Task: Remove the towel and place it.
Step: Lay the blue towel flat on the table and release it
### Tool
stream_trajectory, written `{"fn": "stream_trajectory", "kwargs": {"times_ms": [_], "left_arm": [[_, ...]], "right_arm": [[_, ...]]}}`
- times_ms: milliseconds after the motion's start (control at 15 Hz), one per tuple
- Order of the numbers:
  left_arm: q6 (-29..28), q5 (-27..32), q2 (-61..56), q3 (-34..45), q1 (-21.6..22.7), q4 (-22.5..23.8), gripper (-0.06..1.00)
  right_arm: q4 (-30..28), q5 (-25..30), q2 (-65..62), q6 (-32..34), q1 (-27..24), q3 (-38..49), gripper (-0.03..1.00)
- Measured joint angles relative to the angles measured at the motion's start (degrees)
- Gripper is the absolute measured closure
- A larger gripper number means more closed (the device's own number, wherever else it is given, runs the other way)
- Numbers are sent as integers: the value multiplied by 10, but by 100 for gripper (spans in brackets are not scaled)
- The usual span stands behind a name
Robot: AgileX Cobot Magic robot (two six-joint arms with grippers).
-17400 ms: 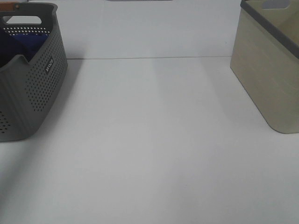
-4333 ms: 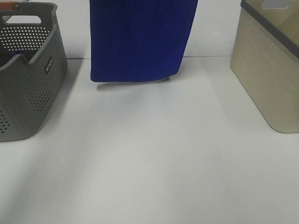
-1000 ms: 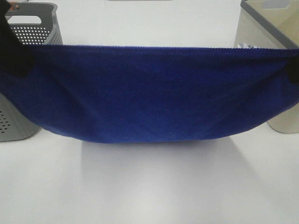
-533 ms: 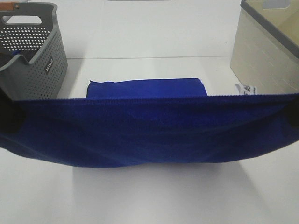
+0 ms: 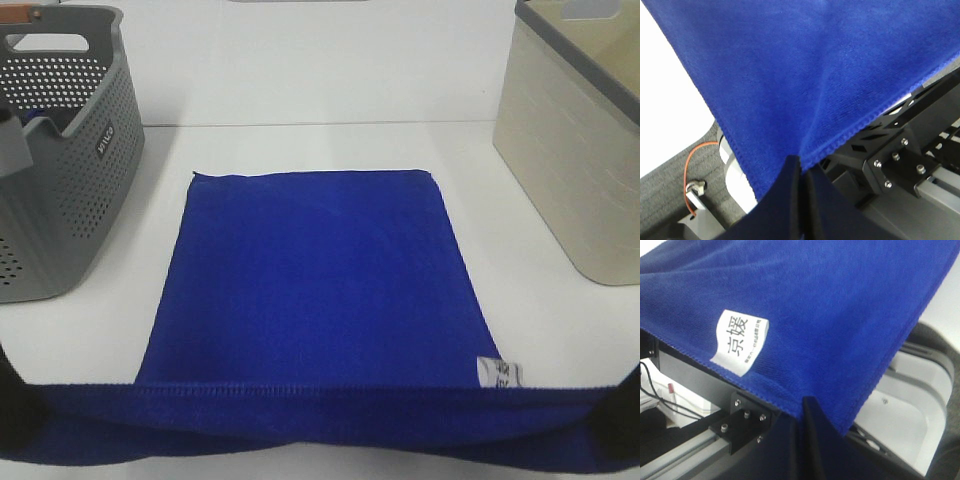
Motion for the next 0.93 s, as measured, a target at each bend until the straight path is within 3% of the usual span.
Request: {"fn": "stream_trajectory", "kwargs": {"times_ms": [200,667,933], "left_arm": [[28,0,62,33,0,-13,94],[123,-29,260,34,0,-46,94],[152,-48,316,16,0,-48,94]], "right_arm": [[10,-1,28,-6,0,54,95],[-6,-6,200,-66,0,87,95],[-14,-53,308,-94,0,88,95]]}}
